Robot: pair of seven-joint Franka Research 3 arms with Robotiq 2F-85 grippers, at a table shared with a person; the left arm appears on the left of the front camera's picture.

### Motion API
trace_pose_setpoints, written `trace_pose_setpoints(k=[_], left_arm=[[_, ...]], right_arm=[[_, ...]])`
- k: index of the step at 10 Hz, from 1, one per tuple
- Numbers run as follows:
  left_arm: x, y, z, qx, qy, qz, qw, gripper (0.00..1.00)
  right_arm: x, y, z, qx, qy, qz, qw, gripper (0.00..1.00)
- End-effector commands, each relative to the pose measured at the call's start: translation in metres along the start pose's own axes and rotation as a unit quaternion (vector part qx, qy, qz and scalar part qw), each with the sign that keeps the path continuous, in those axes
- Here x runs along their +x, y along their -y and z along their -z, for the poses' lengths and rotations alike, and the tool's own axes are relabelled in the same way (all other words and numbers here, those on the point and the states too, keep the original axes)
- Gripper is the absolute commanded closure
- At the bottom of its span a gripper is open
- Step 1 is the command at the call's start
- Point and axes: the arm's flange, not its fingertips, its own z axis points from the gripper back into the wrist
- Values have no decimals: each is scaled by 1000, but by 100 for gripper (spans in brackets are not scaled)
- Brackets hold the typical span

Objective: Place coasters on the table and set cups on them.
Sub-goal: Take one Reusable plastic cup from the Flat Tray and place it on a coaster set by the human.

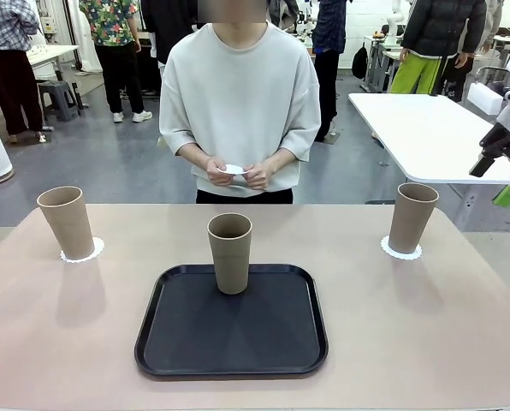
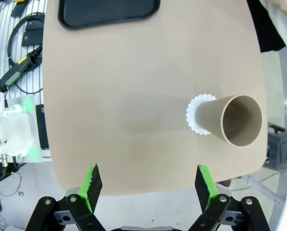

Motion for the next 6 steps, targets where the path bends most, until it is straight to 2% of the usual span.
trace_pose_setpoints(k=[1,6], left_arm=[[0,2,-2,1,5,-2,1000,0],[0,2,-2,1,5,-2,1000,0]], right_arm=[[2,4,-1,-2,-13,3,1000,0],[2,4,-1,-2,-13,3,1000,0]])
